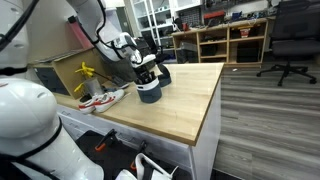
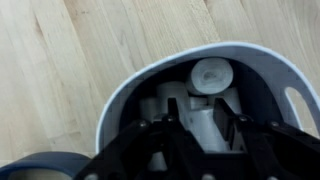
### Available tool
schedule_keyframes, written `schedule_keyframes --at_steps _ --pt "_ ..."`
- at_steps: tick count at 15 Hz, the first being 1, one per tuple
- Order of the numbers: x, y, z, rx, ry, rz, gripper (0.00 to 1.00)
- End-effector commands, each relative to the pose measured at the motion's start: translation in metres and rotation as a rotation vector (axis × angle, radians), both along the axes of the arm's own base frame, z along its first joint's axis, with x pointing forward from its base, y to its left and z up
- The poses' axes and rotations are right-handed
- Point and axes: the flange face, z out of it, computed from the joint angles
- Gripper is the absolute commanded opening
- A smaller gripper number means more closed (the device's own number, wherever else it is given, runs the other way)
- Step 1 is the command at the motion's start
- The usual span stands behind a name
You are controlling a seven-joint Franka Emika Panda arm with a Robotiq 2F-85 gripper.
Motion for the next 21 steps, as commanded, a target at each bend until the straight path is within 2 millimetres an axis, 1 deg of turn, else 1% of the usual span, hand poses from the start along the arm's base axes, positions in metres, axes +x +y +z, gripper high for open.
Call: schedule_keyframes --at_steps 1,2,3,5,6,8,9,10,11,12,14,18,19,21 --pt "-0.005 0.0 -0.002 0.028 0.015 0.015 0.42" --pt "-0.005 -0.001 -0.002 0.029 0.016 0.018 0.5" --pt "-0.005 -0.001 -0.002 0.03 0.017 0.023 0.65" --pt "-0.007 -0.001 -0.004 0.031 0.02 0.025 0.78" --pt "-0.008 -0.001 -0.005 0.031 0.021 0.027 0.87" --pt "-0.011 -0.001 -0.008 0.029 0.02 0.026 0.92" --pt "-0.012 -0.002 -0.009 0.032 0.017 0.027 0.86" --pt "-0.013 -0.003 -0.008 0.035 0.01 0.025 0.57" --pt "-0.013 -0.003 -0.007 0.037 0.007 0.025 0.55" --pt "-0.014 -0.003 -0.007 0.04 0.006 0.026 0.49" --pt "-0.015 -0.005 -0.004 0.045 0.0 0.026 0.32" --pt "-0.017 -0.008 0.003 0.063 -0.004 0.014 0.05" --pt "-0.016 -0.009 0.005 0.068 -0.009 0.009 0.0" --pt "-0.014 -0.013 0.01 0.077 -0.015 -0.006 0.0"
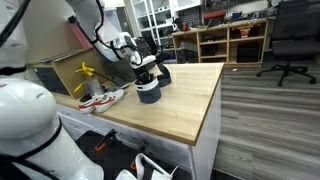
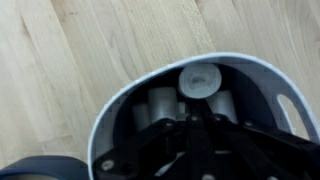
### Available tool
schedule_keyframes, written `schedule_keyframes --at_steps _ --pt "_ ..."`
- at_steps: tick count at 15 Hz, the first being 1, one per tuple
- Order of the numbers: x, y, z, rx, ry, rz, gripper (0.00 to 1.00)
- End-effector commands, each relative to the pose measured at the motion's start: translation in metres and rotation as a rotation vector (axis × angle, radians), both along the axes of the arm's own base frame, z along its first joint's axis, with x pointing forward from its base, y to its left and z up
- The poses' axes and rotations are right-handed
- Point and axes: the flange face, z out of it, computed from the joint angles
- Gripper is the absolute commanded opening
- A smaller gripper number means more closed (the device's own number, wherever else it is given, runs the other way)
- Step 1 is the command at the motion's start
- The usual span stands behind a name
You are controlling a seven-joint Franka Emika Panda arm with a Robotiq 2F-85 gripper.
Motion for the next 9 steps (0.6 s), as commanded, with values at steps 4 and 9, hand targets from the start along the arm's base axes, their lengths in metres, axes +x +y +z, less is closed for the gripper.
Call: schedule_keyframes --at_steps 4,9 --pt "0.006 -0.014 0.029 0.07 -0.024 -0.052 0.0" --pt "0.023 -0.015 0.07 0.115 -0.066 -0.167 0.0"
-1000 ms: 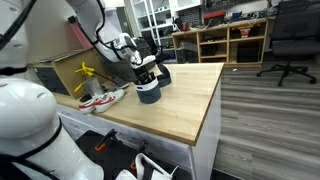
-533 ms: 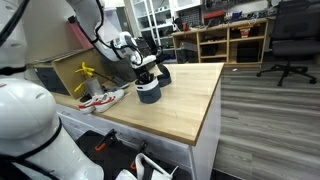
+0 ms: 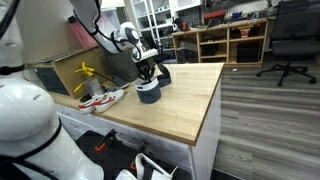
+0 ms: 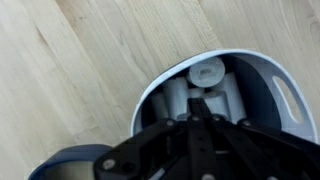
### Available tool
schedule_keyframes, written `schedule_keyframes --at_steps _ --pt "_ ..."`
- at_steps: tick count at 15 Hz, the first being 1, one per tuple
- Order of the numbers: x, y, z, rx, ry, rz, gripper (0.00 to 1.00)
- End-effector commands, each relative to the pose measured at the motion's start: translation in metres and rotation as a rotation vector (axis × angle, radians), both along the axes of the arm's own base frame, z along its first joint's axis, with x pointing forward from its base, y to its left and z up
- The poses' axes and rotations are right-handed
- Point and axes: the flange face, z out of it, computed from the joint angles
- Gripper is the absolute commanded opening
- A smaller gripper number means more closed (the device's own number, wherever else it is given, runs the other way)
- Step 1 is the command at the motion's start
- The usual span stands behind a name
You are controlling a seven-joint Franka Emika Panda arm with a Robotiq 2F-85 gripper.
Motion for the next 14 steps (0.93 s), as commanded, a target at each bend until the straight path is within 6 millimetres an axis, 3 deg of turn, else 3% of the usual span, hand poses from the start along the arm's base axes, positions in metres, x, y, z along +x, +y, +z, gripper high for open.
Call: schedule_keyframes --at_steps 1,6,13,14 --pt "0.008 0.002 0.036 0.034 -0.023 -0.068 0.0" --pt "0.013 0.006 0.058 0.051 -0.051 -0.101 0.0" --pt "0.003 0.015 0.033 -0.002 -0.019 -0.083 0.0" --pt "0.002 0.016 0.032 -0.001 -0.017 -0.079 0.17"
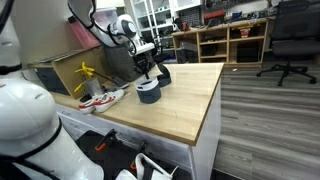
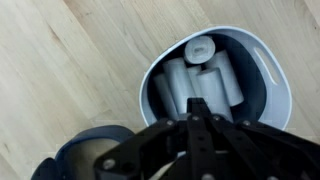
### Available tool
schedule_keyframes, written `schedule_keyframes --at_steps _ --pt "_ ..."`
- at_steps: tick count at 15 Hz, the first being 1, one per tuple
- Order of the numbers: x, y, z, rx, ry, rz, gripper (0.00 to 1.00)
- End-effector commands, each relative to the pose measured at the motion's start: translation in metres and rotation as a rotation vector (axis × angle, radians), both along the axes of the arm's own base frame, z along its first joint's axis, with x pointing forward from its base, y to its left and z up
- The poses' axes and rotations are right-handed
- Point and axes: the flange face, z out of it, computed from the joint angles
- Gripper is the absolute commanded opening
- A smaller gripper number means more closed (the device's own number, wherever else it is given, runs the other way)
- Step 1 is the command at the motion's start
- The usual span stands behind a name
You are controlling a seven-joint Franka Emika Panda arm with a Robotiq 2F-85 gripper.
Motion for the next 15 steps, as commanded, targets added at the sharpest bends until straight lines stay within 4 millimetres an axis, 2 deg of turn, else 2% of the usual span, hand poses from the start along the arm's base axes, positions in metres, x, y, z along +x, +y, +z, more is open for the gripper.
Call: schedule_keyframes --at_steps 1,10,11,13,14,15 --pt "-0.006 0.006 0.0 -0.026 0.02 -0.004 0.28" --pt "-0.004 0.002 0.023 -0.03 0.013 -0.015 0.95" --pt "-0.005 0.001 0.025 -0.037 0.02 -0.019 0.99" --pt "-0.007 0.001 0.031 -0.05 0.041 -0.04 1.0" --pt "-0.003 0.001 0.017 -0.023 0.032 -0.011 0.98" --pt "-0.004 0.0 0.019 -0.028 0.038 -0.018 1.0"
